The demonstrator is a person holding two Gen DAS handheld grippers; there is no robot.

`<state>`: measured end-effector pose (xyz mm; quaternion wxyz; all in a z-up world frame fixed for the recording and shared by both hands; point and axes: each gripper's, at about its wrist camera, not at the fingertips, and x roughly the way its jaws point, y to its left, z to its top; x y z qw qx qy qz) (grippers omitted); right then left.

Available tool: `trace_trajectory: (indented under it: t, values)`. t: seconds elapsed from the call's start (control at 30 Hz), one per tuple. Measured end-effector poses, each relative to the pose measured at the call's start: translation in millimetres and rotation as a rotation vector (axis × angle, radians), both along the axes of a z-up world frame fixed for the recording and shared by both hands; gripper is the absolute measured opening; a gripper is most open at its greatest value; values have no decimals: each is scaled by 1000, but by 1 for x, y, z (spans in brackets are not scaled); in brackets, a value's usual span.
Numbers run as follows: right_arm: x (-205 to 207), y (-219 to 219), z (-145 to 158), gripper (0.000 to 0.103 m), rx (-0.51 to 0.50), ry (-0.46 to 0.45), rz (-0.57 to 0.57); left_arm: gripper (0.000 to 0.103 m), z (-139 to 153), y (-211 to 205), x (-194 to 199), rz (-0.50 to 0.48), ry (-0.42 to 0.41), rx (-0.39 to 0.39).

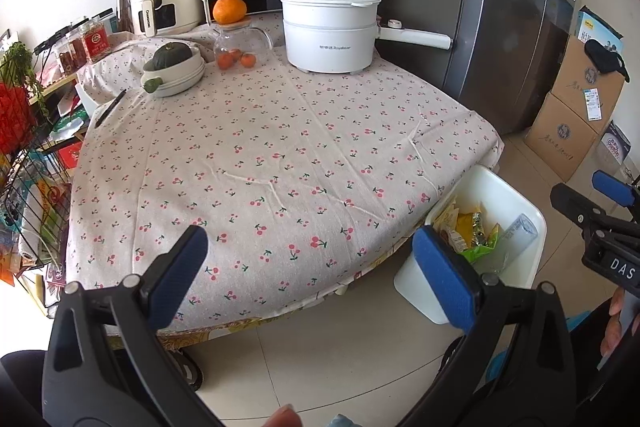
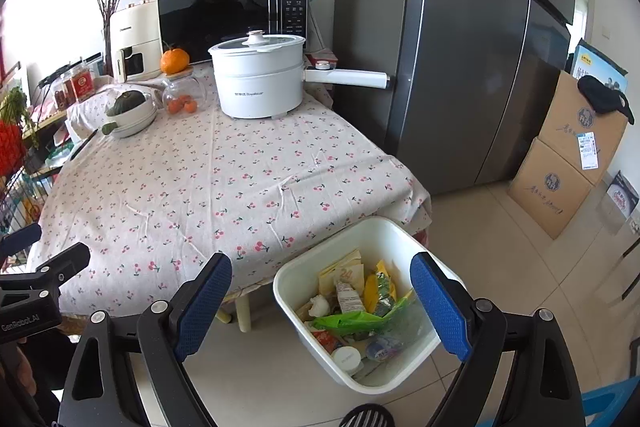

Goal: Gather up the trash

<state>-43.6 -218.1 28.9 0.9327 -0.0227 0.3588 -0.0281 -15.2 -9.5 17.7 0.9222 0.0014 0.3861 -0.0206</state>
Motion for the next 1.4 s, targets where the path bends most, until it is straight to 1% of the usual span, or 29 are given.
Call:
trace_trajectory:
  t: [0.4, 1.4]
  values:
    - [0, 0, -1, 92, -2, -4, -1, 102, -3, -2, 0, -13, 16, -18]
    - [-1, 0, -2, 93, 4, 2, -11, 102, -3, -5, -2, -14, 24, -15]
